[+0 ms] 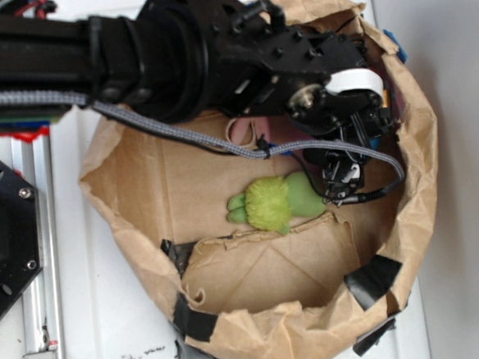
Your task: Grab the blue ball.
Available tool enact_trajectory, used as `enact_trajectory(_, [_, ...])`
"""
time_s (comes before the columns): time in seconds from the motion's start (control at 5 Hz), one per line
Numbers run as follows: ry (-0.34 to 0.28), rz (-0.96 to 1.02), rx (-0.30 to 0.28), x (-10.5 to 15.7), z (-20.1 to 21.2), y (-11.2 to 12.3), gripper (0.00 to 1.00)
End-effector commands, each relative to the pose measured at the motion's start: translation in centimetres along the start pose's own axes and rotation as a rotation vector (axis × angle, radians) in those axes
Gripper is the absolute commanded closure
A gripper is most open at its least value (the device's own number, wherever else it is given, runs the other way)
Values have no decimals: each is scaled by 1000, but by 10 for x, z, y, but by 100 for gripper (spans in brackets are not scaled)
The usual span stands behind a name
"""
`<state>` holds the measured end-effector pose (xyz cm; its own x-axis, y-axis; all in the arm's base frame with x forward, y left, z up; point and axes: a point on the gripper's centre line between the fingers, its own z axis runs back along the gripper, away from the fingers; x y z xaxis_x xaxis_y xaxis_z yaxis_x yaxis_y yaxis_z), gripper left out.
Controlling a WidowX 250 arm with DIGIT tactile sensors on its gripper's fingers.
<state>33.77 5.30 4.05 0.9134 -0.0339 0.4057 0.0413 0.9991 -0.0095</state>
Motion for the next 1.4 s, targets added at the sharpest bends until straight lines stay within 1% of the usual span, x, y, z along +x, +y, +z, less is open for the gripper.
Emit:
enact_trajectory(0.0, [53, 140, -32, 5, 75, -19, 100])
enact_trajectory(0.2, [173, 286, -41, 1, 100, -20, 100])
enact_trajectory(0.4, [199, 322, -58, 0, 114, -26, 100])
enact_trajectory(0.6, [197, 268, -87, -2, 125, -41, 100])
enact_trajectory(0.8, [160, 209, -85, -4, 135, -52, 100])
enact_trajectory(1.0, [131, 191, -78, -3, 135, -53, 100])
enact_trajectory(1.2, [148, 181, -91, -1, 131, -53, 100])
